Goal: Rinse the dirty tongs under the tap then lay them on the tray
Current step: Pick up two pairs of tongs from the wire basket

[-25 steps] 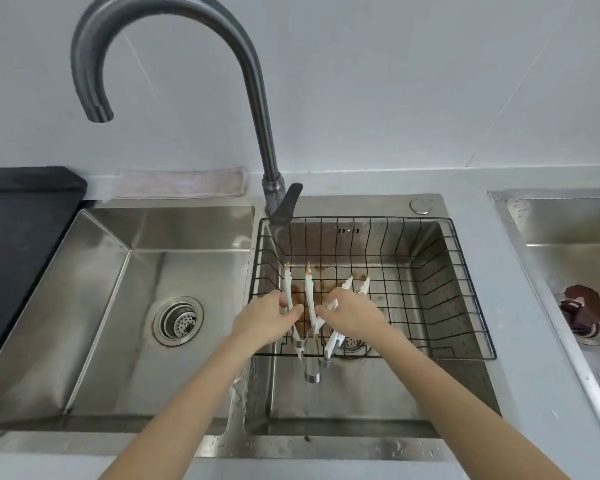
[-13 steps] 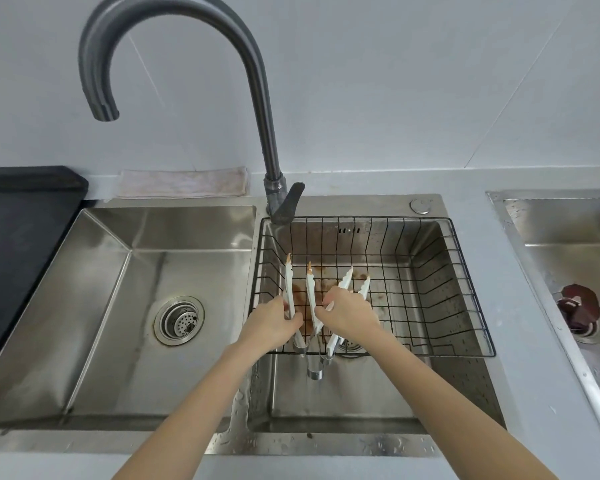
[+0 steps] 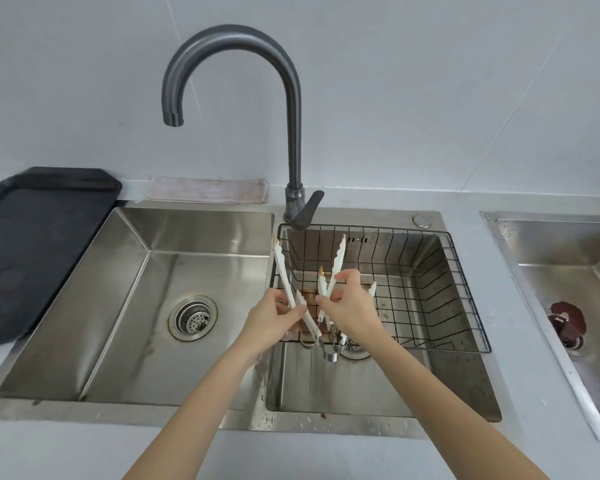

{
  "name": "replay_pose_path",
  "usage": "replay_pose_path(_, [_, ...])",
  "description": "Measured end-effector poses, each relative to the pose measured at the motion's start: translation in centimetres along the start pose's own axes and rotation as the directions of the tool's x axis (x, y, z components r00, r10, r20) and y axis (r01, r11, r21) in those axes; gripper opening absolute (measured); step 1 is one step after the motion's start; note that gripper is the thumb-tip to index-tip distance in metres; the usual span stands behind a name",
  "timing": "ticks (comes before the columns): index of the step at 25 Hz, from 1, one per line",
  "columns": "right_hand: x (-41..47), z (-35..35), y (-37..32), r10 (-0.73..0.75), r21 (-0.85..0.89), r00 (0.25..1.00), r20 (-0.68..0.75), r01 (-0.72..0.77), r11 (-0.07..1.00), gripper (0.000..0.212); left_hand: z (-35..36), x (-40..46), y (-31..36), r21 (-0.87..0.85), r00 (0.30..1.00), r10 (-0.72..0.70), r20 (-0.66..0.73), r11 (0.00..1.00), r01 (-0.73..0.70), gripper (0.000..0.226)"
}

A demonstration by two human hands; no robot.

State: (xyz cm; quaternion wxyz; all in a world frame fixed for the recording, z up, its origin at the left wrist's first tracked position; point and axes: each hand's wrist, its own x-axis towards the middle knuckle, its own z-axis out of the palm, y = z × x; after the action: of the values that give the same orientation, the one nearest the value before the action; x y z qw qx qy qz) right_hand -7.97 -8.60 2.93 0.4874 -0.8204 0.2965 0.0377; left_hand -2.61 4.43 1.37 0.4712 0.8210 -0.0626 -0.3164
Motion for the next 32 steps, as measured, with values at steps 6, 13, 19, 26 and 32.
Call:
replay_pose_path(6, [-1.3,2.9,-2.5,-0.027,0.058,1.0,-0.012,0.027,0.998,0.061,-3.7,-0.9,-1.2,-0.141,0.998,-0.032,-0.062,0.99,0.023,0.022])
replay_pose_path(13, [-0.8,8.8,-6.2,-0.029,0.102,0.999,-0.014,0.03,0.994,0.053,-10.2,-0.2,-3.6,-0.227,0.994,-0.059,-0.088,0.973,0.038,0.015])
replay_pose_path(19, [-0.1,14.1,-8.7,0.011,0.148,1.0,-0.005,-0.01,0.989,0.06,-15.5,1.0,-6.2,-0.234,0.994,-0.086,-0.071,0.97,0.067,0.018])
replay_pose_path(26, [0.8,17.6,-10.5,0.034,0.147,0.997,-0.065,-0.024,0.989,0.057,-18.7,2.8,-8.2,-0.343,0.994,-0.099,-0.047,0.936,0.077,0.015])
replay_pose_path(32, [2.0,16.3,-11.0,0.068,0.177,0.997,-0.035,-0.061,0.982,0.051,-19.4,3.7,-7.8,-0.432,0.995,-0.095,-0.045,0.9,0.066,0.014])
